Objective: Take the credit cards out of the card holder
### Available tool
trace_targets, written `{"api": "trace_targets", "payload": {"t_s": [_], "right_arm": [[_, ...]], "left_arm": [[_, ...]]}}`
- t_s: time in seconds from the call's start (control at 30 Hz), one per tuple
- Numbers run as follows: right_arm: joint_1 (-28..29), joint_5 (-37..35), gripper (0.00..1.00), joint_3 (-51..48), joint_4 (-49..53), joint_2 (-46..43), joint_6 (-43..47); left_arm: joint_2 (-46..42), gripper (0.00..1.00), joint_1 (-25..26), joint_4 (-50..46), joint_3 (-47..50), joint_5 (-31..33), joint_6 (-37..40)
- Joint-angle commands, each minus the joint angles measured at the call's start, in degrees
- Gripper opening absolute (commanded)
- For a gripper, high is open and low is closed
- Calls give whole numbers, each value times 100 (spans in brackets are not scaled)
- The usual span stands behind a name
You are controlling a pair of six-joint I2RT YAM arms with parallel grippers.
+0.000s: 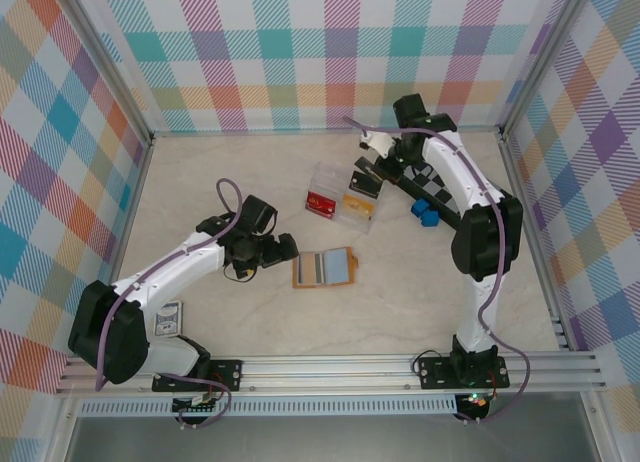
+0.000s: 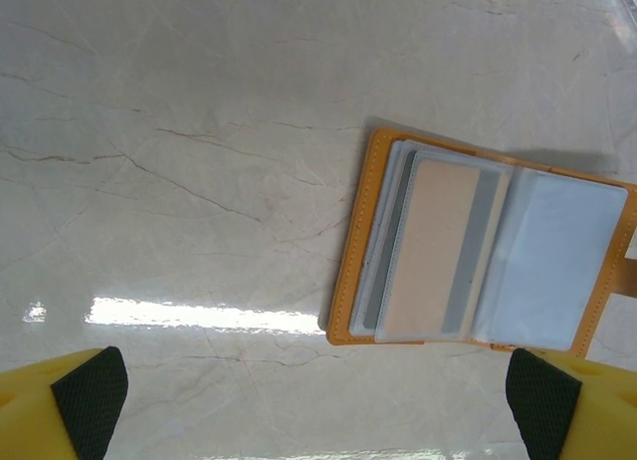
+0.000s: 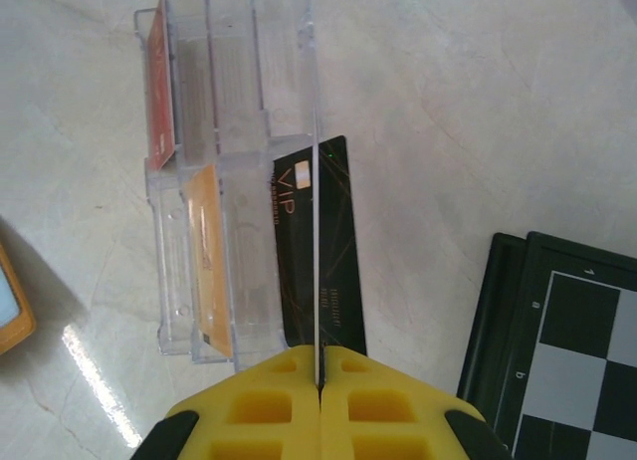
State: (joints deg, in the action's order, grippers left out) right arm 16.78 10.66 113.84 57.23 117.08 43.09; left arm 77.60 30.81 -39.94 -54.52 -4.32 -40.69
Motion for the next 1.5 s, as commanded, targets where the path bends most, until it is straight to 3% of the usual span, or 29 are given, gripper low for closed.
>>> {"api": "trace_targets", "payload": {"t_s": [0.0, 0.37, 0.73, 1.0, 1.23, 1.47], "right_arm": [[23, 212, 0, 210, 240, 261, 252], [19, -77, 0, 237, 166, 535, 265], [19, -32, 19, 209, 52, 533, 253], [19, 270, 21, 195, -82, 187, -80], [19, 402, 28, -165, -405, -593, -990], [81, 423, 38, -1302, -930, -1555, -3276]], "left_arm": [[143, 100, -49, 82, 97, -135, -5], [304, 100, -49, 164, 168, -253, 10], [314, 100, -49, 178, 205, -304, 61], [282, 100, -52, 215, 223, -341, 28], [169, 100, -49, 243, 192, -354, -2], [90, 100, -40, 556, 301, -569, -99]]}}
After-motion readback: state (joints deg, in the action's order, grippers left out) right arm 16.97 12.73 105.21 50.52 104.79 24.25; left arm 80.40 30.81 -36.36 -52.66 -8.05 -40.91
